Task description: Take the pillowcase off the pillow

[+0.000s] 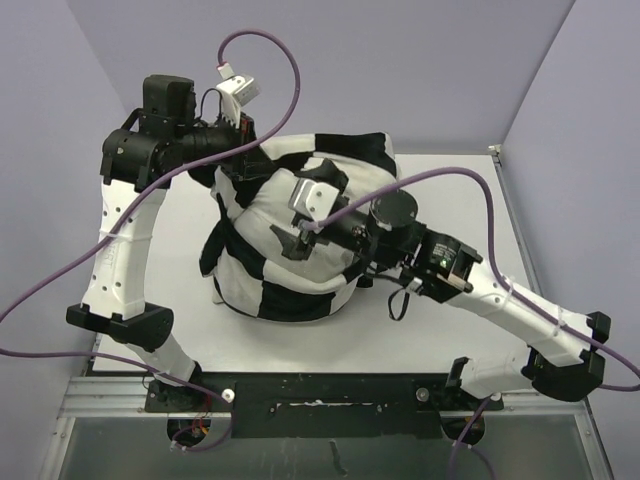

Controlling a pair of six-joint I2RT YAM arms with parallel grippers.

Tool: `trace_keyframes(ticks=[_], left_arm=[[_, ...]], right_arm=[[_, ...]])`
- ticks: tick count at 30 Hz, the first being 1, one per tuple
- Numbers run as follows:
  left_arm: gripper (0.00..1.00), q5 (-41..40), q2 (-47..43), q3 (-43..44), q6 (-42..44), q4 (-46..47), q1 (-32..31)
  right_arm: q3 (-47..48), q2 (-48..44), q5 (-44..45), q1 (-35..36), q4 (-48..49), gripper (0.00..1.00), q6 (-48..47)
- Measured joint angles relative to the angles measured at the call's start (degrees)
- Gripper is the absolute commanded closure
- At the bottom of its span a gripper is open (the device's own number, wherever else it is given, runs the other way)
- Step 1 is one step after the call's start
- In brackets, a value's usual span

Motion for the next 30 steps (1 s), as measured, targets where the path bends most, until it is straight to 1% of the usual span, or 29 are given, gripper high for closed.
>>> trace_keyframes(ticks=[3,6,11,19,23,27,30], left_arm=[[1.0,1.4,0.0,0.2,-0.3,-0.9,0.3],[1.0,2.1,0.0,0.3,-0.5,-1.3,0.6],[1.0,2.1,0.0,0.3,-0.5,-1.8,1.1],[1.0,2.2,0.1,0.3,-1.5,-2.3,1.3],[1.0,3.2,0.2,0.3,-2.4,-2.3,1.3],[1.0,1.9,0.4,0.3,-2.4,-2.3,1.9],[1.0,1.5,0.5,0.3,-2.4,-2.2,2.3]], right_arm=[[4.2,3.2,-4.1,-4.5,-3.8,0.02,-3.3],[6.6,5.7,-6.3,-6.4,-7.9,0.02,-5.9],[10.0,9.8,-9.9,-6.4,-12.4,0.02,-10.0],[12.2,11.0,-12.2,-6.4,-15.2,0.02,-15.8],[17.0,14.5,-12.4,-6.5,-16.7,0.02,-17.0],[18.1,16.9,-12.7,-7.4,-17.0,0.01,-16.7],[16.9,16.6,-13.5,-8.6,-16.5,0.11,-15.3]])
